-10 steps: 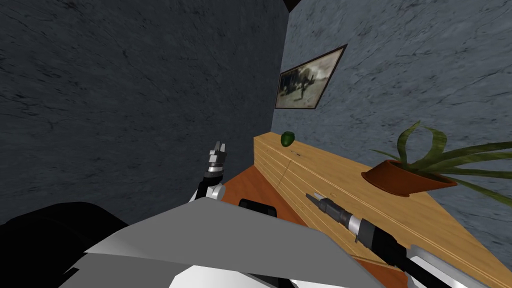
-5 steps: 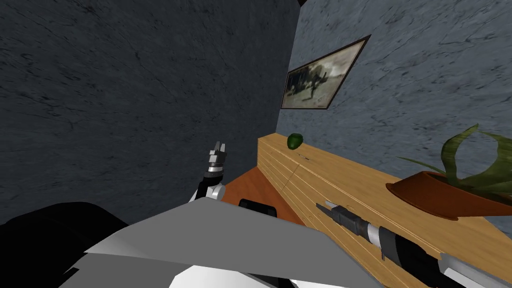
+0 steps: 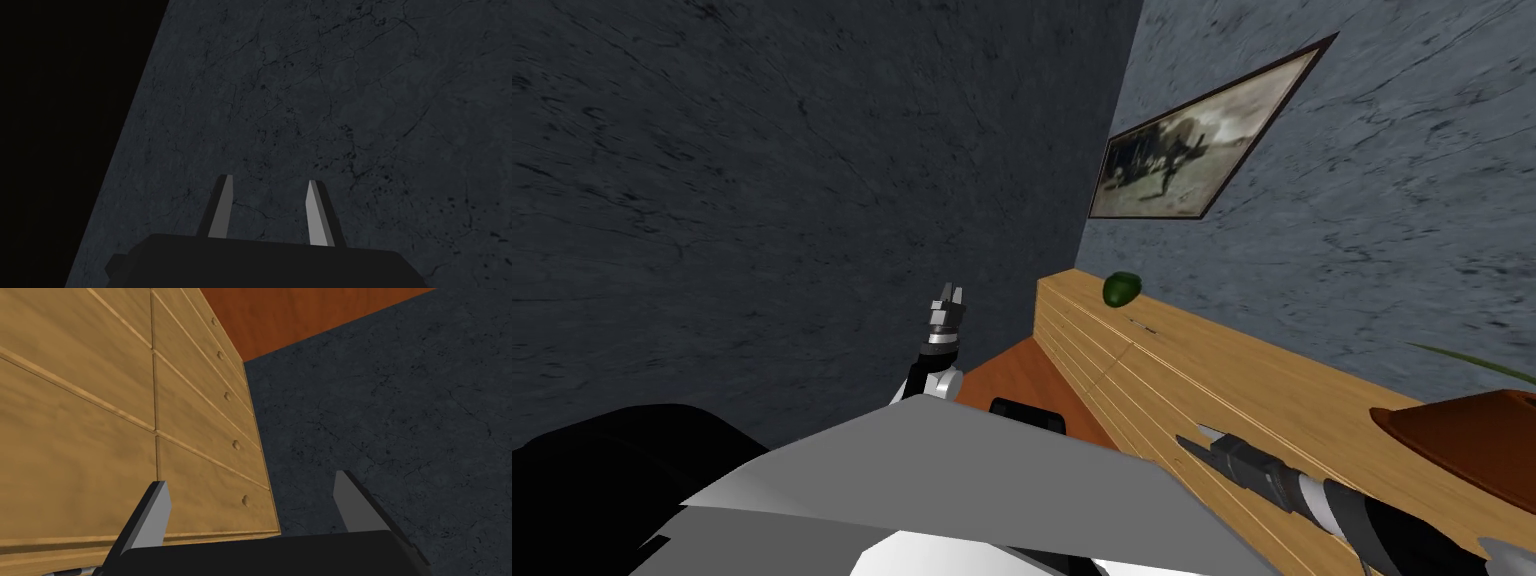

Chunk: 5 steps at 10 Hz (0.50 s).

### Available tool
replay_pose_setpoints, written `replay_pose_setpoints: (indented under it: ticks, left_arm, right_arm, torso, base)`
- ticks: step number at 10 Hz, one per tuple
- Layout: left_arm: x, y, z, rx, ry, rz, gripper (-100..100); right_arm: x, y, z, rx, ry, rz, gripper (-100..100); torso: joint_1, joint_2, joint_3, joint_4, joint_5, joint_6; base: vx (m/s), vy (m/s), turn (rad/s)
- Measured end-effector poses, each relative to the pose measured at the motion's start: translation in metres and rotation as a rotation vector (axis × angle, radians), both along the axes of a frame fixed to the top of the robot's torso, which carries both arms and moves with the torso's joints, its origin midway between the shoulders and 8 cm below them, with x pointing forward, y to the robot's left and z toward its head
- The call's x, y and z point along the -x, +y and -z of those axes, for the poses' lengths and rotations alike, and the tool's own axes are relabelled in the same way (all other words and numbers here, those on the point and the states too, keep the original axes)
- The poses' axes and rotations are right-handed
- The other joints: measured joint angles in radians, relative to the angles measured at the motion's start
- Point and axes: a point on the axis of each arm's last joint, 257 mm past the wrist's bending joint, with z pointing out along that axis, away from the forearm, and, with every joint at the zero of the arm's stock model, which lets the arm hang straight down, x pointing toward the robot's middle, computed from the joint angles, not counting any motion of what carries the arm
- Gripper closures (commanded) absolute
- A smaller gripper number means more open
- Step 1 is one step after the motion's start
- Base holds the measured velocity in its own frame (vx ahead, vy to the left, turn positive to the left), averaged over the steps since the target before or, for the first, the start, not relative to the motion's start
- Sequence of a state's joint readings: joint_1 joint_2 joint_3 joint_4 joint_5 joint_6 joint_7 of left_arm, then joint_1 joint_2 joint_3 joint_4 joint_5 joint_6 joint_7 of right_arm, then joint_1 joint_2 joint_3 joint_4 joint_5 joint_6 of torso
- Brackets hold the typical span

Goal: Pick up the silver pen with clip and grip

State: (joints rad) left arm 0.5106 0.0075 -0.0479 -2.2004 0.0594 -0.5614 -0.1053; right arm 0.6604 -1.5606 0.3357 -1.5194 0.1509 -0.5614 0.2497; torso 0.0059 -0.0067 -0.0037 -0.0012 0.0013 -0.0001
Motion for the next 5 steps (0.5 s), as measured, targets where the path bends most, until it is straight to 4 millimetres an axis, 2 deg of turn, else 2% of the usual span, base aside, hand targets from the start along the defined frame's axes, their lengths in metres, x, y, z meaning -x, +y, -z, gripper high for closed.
replay_pose_setpoints:
  ticks: [2,3,4,5]
  left_arm:
    - [0.000,0.000,0.000,0.000,0.000,0.000,0]
    - [0.000,0.000,0.000,0.000,0.000,0.000,0]
    - [0.000,0.000,0.000,0.000,0.000,0.000,0]
    - [0.000,0.000,0.000,0.000,0.000,0.000,0]
  right_arm:
    - [0.002,-0.015,-0.006,0.044,0.021,-0.020,-100]
    - [0.012,-0.029,-0.005,0.081,0.048,-0.028,-100]
    - [0.014,-0.038,-0.008,0.106,0.062,-0.038,-100]
    - [0.018,-0.054,-0.010,0.149,0.089,-0.052,-100]
  torso:
    - [-0.002,0.002,0.001,0.000,0.000,0.000]
    - [-0.001,0.000,0.000,0.000,0.000,0.000]
    - [-0.001,0.000,0.000,0.000,0.000,0.000]
    - [0.000,-0.004,-0.002,-0.001,0.000,-0.001]
  base:
    - [0.088,0.050,0.055]
    - [0.107,0.066,0.095]
    - [0.172,0.081,0.179]
    - [0.299,0.055,0.196]
